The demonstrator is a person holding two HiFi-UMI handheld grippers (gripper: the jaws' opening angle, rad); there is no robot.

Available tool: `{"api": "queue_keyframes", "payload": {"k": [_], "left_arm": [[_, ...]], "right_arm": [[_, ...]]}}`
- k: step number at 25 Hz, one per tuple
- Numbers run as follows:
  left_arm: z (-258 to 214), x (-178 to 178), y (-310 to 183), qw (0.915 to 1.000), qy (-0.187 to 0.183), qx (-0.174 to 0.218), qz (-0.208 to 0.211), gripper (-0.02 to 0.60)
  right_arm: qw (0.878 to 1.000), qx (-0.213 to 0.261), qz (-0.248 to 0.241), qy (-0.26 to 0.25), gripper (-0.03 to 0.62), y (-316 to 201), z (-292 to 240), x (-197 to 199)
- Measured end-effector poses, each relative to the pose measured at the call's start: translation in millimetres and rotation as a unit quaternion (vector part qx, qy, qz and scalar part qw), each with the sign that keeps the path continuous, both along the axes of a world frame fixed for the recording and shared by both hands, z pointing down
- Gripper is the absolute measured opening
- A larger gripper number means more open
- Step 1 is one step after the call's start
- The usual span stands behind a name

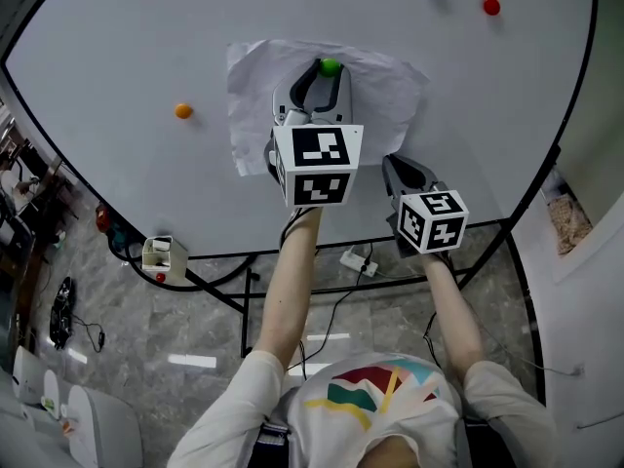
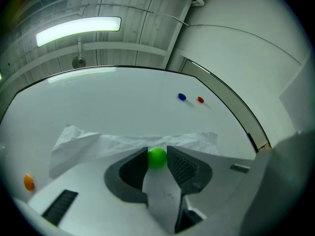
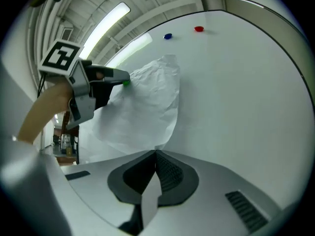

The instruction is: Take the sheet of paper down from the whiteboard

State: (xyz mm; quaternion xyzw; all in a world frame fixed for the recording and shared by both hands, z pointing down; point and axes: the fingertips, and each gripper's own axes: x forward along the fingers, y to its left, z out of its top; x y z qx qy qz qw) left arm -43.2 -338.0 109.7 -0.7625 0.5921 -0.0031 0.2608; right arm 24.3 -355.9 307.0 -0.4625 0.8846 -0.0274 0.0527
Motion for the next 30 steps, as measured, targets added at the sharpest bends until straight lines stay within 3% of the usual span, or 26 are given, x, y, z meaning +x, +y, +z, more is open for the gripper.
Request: {"api": "queue_keyframes", "payload": {"k": [8,21,30], "left_arm": [[14.0,11.7,3.1,1.0000,-0.001,0.001,0.009,0.167],[-14.8,1.5,4.7,0.9997,-0.001,0.023,0.006,0.167],[-10.9,1.8,8.4,0.9993,0.012,0.035,0.011,0.170]], "right_arm": [[0.998,-0.009,0.005,0.066,0.014,10.6,49.0,8.3],[0.996,-0.057,0.006,0.073,0.014,16.5,80.7,11.8],[0.997,-0.045,0.029,0.054,0.014,15.1,70.0,34.1]]}}
